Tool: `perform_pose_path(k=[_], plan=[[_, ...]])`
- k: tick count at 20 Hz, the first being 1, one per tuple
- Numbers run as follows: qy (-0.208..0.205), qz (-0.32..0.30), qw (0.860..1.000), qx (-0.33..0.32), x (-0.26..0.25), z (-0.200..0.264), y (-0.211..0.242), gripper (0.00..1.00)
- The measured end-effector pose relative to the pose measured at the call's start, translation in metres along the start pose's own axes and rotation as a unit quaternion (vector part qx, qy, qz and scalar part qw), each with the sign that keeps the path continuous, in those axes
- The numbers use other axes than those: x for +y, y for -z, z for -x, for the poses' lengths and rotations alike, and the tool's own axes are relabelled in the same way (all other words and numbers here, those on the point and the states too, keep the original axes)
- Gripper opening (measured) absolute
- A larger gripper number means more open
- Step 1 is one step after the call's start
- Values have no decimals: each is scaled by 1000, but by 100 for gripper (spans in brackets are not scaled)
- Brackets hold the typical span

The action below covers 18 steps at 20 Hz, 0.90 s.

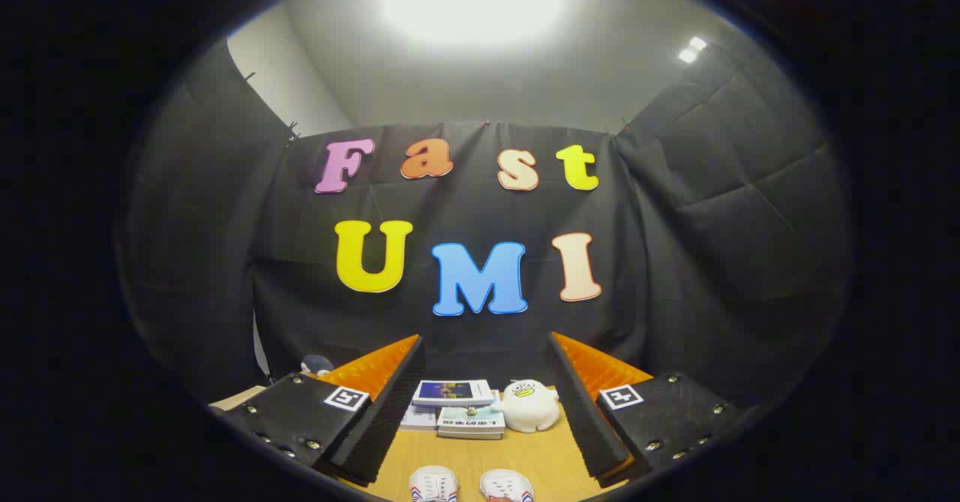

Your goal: Open the storage box then place both shoes into the box .Put the left shoe in first, then the right shoe, with the right side of both shoes facing outward in a uniform manner.

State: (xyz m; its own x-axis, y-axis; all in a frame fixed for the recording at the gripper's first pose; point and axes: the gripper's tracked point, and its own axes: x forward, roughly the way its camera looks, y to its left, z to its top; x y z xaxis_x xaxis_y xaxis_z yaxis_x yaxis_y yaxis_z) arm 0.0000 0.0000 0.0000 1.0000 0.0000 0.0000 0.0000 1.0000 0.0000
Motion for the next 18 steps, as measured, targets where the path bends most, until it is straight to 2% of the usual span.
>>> perform_pose_path(k=[9, 18], plan=[[-29, 32, 999, 13, 20, 10, 10, 96], [-36, 33, 999, 25, 31, 11, 24, 96]])
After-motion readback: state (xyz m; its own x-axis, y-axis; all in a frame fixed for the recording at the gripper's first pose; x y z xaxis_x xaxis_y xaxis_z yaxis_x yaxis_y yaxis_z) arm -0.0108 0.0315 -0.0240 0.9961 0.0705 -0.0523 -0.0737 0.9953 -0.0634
